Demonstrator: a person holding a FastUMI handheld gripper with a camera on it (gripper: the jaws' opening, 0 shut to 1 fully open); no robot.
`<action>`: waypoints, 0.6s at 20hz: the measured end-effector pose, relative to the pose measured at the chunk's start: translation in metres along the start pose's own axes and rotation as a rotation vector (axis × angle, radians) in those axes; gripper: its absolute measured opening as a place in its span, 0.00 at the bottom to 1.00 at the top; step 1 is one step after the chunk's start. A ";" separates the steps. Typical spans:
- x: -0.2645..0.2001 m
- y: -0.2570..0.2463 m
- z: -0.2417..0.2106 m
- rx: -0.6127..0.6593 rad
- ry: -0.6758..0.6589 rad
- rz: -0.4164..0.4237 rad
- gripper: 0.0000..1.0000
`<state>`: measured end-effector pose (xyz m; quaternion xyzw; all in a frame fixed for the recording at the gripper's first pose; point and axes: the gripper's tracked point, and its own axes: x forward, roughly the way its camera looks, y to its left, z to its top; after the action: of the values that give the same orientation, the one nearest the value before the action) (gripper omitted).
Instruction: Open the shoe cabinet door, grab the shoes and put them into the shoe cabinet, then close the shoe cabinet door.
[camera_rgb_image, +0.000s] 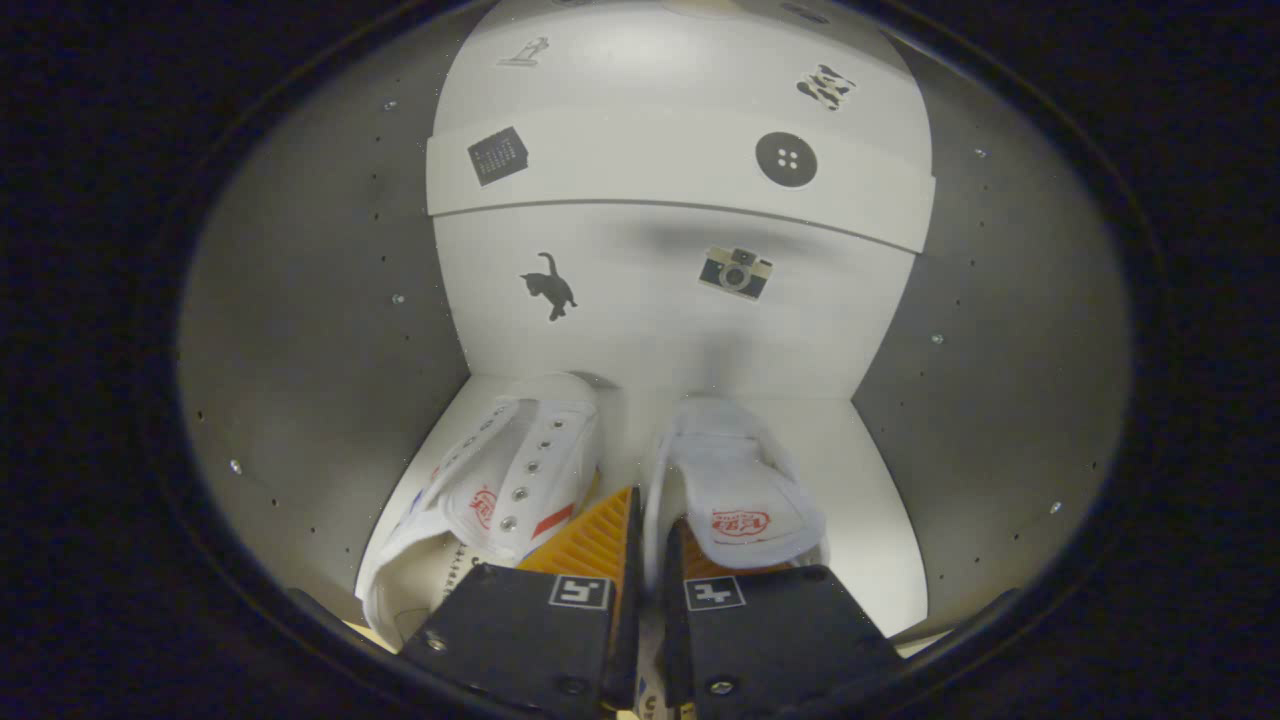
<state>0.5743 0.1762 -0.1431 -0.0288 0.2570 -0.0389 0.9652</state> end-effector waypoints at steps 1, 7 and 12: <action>-0.005 -0.002 -0.002 0.003 0.001 -0.006 0.22; -0.033 -0.002 0.000 0.069 -0.087 -0.014 0.57; -0.074 -0.001 -0.003 0.051 -0.161 -0.027 0.83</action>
<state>0.5086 0.1814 -0.1086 -0.0107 0.1773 -0.0562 0.9825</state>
